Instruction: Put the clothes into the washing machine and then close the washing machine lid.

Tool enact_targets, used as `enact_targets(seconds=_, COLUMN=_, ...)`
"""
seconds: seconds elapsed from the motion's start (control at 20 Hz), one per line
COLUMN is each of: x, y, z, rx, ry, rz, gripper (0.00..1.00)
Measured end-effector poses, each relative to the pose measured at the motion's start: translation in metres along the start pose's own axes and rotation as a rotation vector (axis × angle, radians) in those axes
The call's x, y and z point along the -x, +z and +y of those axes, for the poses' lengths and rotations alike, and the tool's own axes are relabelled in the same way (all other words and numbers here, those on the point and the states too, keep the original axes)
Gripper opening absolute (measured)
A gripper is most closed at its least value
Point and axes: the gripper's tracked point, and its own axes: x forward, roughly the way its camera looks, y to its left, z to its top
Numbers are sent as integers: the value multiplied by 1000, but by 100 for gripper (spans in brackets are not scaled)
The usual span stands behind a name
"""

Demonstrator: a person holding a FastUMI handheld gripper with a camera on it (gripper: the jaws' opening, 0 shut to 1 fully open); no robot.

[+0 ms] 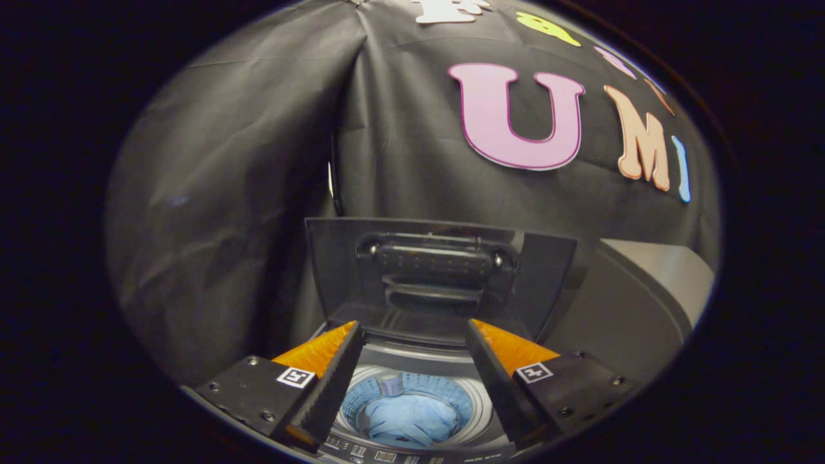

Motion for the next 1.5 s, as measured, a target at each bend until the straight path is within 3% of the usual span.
enact_targets(seconds=0.25, x=-8, y=46, z=-11, rx=24, ry=-34, rz=-94, gripper=97)
enact_targets(seconds=0.55, x=-41, y=63, z=-25, rx=21, ry=-69, rz=-131, gripper=97)
enact_targets(seconds=0.8, x=-65, y=106, z=-51, rx=29, ry=-174, rz=-330, gripper=96)
enact_targets(seconds=1.25, x=-127, y=102, z=-51, rx=-151, ry=-209, rz=-306, gripper=97)
enact_targets(seconds=1.35, x=-138, y=89, z=-60, rx=-168, ry=-251, rz=-251, gripper=97)
enact_targets(seconds=1.45, x=-140, y=96, z=-57, rx=-76, ry=-230, rz=-298, gripper=97)
enact_targets(seconds=1.5, x=-142, y=92, z=-58, rx=-127, ry=-216, rz=-313, gripper=97)
